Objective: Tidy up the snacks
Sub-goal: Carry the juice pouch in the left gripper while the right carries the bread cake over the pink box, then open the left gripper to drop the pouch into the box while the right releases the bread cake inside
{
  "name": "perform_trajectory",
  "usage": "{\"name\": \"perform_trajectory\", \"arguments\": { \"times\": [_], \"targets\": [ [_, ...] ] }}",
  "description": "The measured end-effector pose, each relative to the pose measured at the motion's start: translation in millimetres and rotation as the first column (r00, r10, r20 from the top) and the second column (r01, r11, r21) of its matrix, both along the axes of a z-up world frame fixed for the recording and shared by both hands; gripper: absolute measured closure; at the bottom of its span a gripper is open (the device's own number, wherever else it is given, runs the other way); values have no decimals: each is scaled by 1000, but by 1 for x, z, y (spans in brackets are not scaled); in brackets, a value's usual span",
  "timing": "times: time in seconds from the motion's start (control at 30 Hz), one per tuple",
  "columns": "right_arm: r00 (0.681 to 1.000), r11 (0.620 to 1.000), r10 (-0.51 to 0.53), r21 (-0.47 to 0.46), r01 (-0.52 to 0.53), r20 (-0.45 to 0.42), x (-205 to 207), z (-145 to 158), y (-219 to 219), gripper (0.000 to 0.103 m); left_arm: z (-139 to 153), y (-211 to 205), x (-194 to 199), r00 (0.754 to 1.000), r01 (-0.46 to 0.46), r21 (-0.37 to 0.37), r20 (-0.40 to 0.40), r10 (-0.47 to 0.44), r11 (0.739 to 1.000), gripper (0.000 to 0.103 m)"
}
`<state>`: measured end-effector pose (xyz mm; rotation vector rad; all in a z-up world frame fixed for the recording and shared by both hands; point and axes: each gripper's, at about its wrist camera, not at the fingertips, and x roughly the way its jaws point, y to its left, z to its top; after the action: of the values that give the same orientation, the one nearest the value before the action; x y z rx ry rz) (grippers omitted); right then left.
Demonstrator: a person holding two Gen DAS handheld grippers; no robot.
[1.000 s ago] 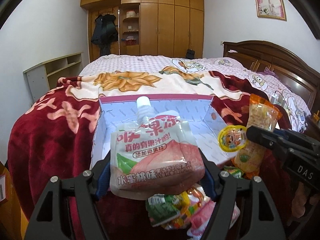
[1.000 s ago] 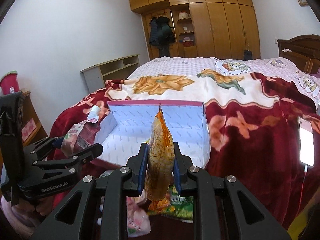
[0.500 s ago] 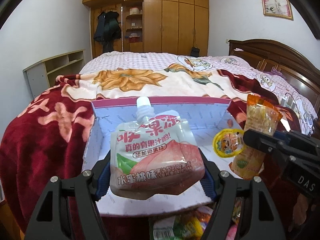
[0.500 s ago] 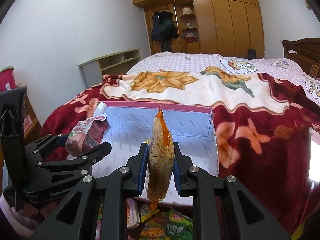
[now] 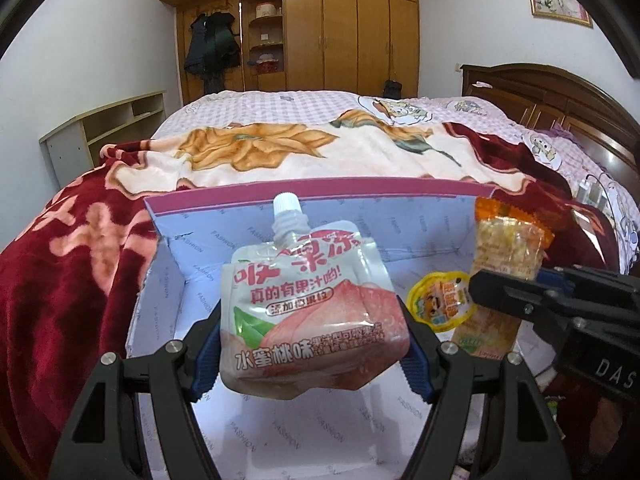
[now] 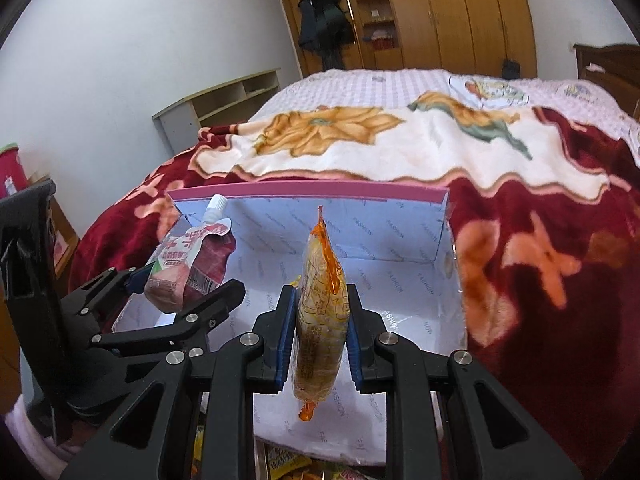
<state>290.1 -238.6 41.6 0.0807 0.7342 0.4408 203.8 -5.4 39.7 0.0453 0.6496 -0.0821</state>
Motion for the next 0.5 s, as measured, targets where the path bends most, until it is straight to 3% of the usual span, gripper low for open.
{"name": "perform_trajectory", "arguments": {
  "times": [0.5],
  "targets": [
    [997,1000,13,13,-12,-82,22,-15,0,79,-15,2,16,997,-21,-17,-80,19,1000,26]
  ]
}}
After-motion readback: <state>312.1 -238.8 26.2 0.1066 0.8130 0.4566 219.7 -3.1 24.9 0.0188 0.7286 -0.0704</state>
